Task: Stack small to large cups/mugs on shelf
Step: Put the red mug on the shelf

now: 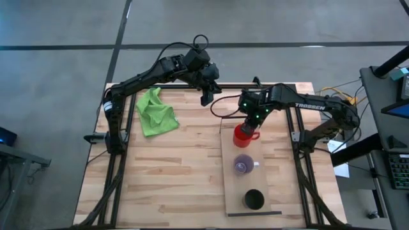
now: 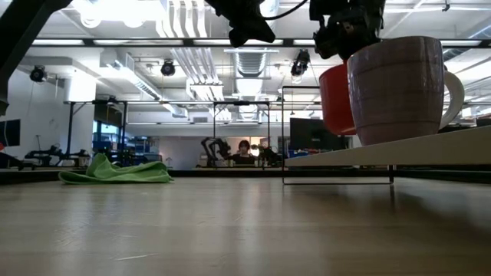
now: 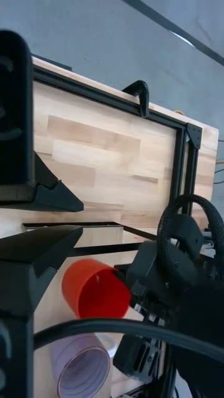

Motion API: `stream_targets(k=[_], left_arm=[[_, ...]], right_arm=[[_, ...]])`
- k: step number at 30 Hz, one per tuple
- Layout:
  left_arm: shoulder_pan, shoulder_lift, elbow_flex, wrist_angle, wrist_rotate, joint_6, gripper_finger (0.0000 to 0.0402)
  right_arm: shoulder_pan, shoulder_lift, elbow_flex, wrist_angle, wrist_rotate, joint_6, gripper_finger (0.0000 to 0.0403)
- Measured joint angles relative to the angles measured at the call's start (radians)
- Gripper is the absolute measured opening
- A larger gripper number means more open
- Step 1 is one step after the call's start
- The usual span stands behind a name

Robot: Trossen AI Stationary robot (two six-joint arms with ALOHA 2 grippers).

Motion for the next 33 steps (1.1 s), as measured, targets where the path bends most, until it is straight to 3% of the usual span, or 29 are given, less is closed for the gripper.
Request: stream_targets(k=[33], left_arm=[[0.0,0.0,-0.066,0.041,0.0,0.0,0.0032]], right_arm=[[0.06,0.0,-0.072,0.062,0.099,0.064,0.0009]])
